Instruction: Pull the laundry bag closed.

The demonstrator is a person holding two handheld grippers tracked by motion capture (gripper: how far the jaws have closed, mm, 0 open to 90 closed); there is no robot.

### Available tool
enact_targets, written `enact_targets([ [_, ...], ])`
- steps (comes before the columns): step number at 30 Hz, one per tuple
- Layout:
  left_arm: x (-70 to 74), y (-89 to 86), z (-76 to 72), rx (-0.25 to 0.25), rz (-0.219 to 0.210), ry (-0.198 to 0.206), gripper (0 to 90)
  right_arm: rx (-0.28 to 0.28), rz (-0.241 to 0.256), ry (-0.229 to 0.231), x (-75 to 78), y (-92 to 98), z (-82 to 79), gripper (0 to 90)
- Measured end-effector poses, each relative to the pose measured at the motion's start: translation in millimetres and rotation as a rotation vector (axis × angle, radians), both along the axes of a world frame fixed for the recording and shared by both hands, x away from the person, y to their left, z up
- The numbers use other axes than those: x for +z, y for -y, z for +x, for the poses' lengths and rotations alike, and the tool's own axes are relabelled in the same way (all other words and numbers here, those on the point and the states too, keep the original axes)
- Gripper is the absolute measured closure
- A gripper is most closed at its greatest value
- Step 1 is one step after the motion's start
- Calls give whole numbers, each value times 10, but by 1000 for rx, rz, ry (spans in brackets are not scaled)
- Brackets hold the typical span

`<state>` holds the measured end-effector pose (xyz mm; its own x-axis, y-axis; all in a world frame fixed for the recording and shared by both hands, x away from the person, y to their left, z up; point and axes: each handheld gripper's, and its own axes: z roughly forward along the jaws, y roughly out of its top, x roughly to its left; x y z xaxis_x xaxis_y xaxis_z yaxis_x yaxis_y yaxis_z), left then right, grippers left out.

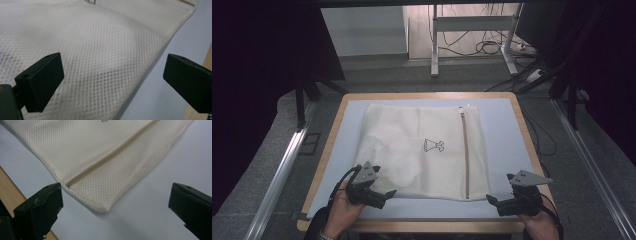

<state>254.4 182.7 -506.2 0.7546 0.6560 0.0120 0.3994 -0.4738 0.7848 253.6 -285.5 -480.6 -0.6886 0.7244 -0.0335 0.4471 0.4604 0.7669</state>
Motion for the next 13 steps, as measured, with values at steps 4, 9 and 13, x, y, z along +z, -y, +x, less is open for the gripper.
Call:
enact_targets([
  [4, -30, -52, -16, 14, 8, -12, 27, -11, -5, -7, -16, 38, -29, 0],
  [9, -46, -81, -19, 24, 9, -22, 26, -25, -6, -17, -34, 93, -50, 0],
  [13, -48, -61, -14, 21, 24, -26, 26, -23, -15, -19, -42, 91, -49, 0],
])
